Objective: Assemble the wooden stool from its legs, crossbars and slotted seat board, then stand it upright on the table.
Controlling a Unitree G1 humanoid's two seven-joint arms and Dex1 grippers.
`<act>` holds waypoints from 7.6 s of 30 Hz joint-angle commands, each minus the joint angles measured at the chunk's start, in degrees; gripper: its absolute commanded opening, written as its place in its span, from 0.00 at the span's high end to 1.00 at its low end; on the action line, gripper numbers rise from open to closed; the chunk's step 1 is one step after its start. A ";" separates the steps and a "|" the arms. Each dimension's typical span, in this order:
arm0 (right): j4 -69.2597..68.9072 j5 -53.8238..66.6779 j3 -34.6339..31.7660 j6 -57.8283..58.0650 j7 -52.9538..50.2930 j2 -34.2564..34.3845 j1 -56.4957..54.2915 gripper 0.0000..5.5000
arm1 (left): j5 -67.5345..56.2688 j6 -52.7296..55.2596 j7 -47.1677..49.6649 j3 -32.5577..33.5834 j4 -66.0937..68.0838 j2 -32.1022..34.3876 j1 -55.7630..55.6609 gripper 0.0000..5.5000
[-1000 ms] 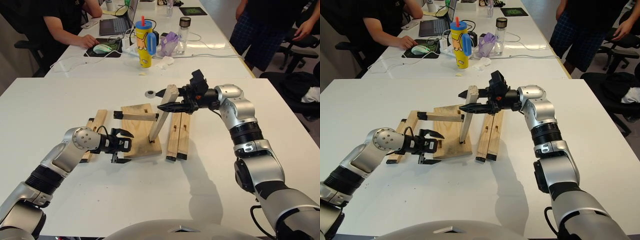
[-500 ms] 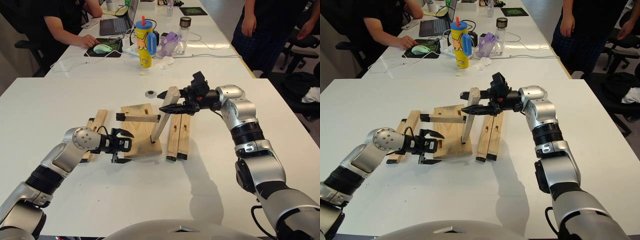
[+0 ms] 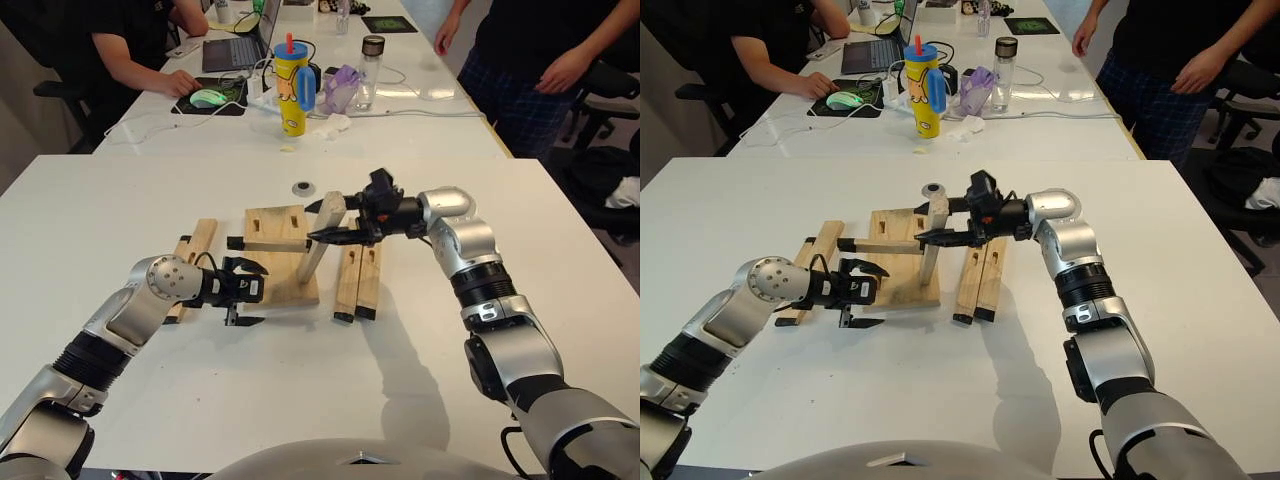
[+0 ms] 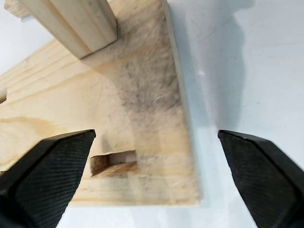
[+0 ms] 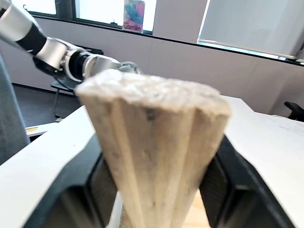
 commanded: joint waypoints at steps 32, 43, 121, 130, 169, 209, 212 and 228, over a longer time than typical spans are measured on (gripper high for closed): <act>-56.28 -5.42 -8.71 67.51 -67.86 12.82 32.17 0.41 | 6.96 -2.12 22.17 -7.22 12.38 -13.77 9.40 0.13; -55.64 -6.06 -7.80 83.11 -75.05 16.99 28.83 0.41 | 6.58 3.44 22.19 -5.26 4.87 -15.11 10.50 0.13; -55.64 52.00 -17.36 57.71 -26.18 -20.69 28.62 0.62 | -93.91 52.66 26.52 38.31 -24.54 -17.17 -3.91 0.13; -55.23 47.30 -15.48 54.09 -22.43 -22.71 29.25 0.62 | -95.42 53.61 26.69 36.77 -23.06 -14.39 -2.89 0.29; -39.35 18.18 2.61 35.98 -45.02 2.35 30.27 0.41 | -69.64 47.28 0.91 48.32 -4.60 12.49 10.19 0.63; -16.87 -10.32 12.85 29.70 -52.98 11.83 24.87 0.41 | -42.11 32.67 -7.88 28.14 2.04 7.62 -5.77 0.63; -16.81 -10.78 13.08 29.60 -52.87 12.10 24.98 0.41 | -42.14 33.27 -8.71 28.43 1.73 8.49 -5.48 0.63; -16.42 -12.57 14.56 30.95 -51.98 12.21 24.48 0.41 | -39.13 35.83 -5.66 23.26 -3.43 6.47 -9.62 0.63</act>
